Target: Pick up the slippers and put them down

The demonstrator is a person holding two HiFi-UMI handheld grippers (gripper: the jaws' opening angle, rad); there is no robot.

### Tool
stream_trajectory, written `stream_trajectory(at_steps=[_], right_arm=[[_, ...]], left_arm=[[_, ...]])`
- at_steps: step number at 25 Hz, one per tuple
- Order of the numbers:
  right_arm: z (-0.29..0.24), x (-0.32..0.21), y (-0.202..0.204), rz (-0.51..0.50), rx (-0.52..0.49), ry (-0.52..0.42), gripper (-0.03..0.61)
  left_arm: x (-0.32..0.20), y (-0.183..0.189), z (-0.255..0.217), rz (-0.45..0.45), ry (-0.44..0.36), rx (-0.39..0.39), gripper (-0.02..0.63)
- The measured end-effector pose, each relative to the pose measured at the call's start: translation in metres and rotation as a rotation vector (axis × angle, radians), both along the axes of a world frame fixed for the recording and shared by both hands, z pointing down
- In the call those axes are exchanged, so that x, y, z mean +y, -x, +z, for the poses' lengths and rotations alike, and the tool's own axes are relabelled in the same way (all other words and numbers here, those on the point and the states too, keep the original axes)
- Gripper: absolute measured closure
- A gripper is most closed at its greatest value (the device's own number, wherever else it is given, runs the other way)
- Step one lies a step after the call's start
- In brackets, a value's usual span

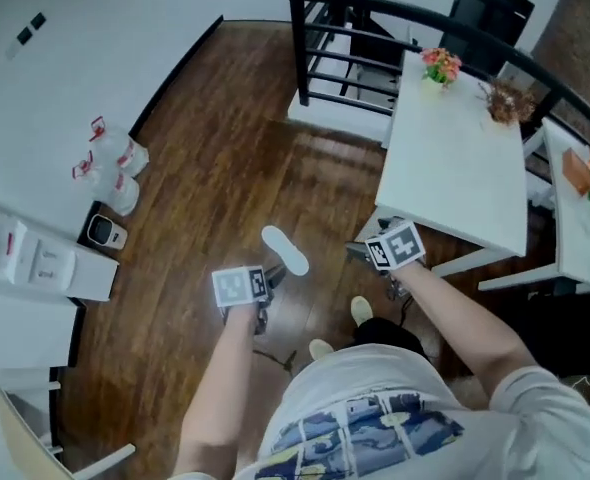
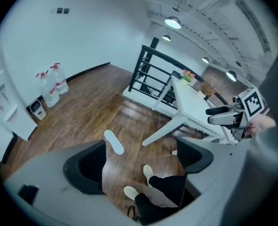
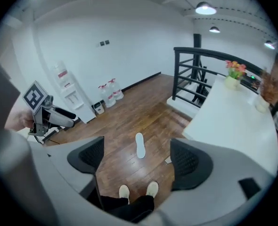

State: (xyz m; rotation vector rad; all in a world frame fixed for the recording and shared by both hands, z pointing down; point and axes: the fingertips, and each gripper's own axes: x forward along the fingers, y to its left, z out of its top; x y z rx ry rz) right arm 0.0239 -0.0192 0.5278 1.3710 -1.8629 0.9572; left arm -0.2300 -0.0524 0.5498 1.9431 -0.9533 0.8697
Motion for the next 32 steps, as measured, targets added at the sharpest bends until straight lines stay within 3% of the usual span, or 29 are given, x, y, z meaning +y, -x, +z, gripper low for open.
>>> stream_trajectory(at_steps=[3, 6, 12, 14, 21, 27, 32], right_arm=[[-0.049, 0.058, -0.079, 0.133, -0.007, -0.075, 0.12], [-0.061, 0.118, -0.178, 0.271, -0.018, -0.094, 0.12], [-0.058, 0.237, -0.354, 0.476, -0.076, -0.107, 0.121], [-0.063, 0.261, -0.396, 0.51, -0.101, -0.122, 0.121], [-0.082, 0.37, -0.423, 0.589, -0.097, -0.094, 0.123], [-0.071, 0.385, -0.458, 0.608, -0.129, -0.122, 0.126], [-0.084, 0.365, -0.492, 0.592, -0.141, -0.148, 0.13]], left_arm=[[0.026, -0.062, -0.036, 0.12, -0.025, 0.036, 0.144], [0.044, -0.141, -0.051, 0.235, -0.05, 0.043, 0.144], [0.081, -0.342, -0.072, 0.411, -0.086, 0.065, 0.144], [0.098, -0.391, -0.075, 0.462, -0.086, 0.059, 0.144], [0.173, -0.433, -0.08, 0.557, -0.032, 0.063, 0.144], [0.187, -0.488, -0.072, 0.566, -0.042, 0.048, 0.144], [0.174, -0.533, -0.091, 0.581, -0.079, 0.042, 0.144]])
